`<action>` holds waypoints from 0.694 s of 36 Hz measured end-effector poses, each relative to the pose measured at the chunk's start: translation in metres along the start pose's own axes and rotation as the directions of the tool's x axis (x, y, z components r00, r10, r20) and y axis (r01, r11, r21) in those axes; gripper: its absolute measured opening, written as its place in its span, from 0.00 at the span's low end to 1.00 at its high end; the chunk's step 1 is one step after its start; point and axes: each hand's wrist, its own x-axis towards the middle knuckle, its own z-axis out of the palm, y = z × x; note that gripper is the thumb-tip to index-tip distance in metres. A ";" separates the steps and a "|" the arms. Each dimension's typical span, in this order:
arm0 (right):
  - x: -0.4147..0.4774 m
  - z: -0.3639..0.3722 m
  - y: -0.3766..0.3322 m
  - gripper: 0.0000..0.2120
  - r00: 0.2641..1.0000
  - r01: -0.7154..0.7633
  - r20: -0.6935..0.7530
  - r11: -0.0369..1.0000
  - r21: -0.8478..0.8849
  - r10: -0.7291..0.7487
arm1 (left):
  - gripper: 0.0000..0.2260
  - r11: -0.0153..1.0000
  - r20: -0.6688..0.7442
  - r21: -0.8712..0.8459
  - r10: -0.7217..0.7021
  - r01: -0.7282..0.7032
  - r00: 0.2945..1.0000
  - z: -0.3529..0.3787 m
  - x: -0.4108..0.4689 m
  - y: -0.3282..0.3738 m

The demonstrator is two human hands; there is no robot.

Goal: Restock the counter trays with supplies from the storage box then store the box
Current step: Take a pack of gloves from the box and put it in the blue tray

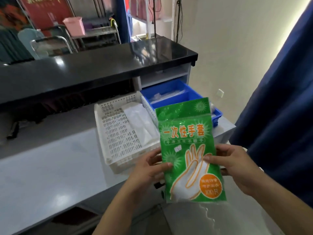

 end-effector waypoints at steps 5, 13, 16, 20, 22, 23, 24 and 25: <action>0.036 -0.054 -0.015 0.10 0.989 0.131 -0.054 0.988 -0.085 -0.136 | 0.17 1.000 -0.242 0.006 0.022 -0.021 0.970 0.022 0.041 0.016; 0.113 -0.115 -0.065 0.14 0.893 0.357 -0.101 0.828 -0.433 -0.438 | 0.16 0.953 -0.422 0.302 0.114 0.021 0.899 -0.008 0.122 0.061; 0.137 -0.119 -0.093 0.13 0.850 0.363 -0.059 0.664 -0.653 -0.523 | 0.20 0.935 -0.445 0.348 0.102 0.066 0.890 -0.013 0.157 0.067; 0.168 -0.109 -0.132 0.13 0.800 0.362 0.028 0.445 -0.819 -0.599 | 0.26 0.950 -0.468 0.298 0.063 0.091 0.882 -0.015 0.196 0.069; 0.188 -0.105 -0.146 0.13 0.792 0.354 0.068 0.365 -0.861 -0.607 | 0.28 0.962 -0.489 0.259 0.057 0.082 0.870 -0.018 0.210 0.068; 0.198 -0.103 -0.152 0.13 0.788 0.358 0.086 0.341 -0.869 -0.609 | 0.28 0.965 -0.501 0.248 0.051 0.087 0.864 -0.019 0.217 0.067; 0.208 -0.102 -0.156 0.13 0.784 0.367 0.106 0.319 -0.874 -0.612 | 0.28 0.965 -0.510 0.246 0.047 0.093 0.859 -0.021 0.222 0.066; 0.216 -0.101 -0.160 0.13 0.776 0.379 0.130 0.292 -0.878 -0.617 | 0.29 0.963 -0.514 0.250 0.044 0.100 0.857 -0.023 0.228 0.065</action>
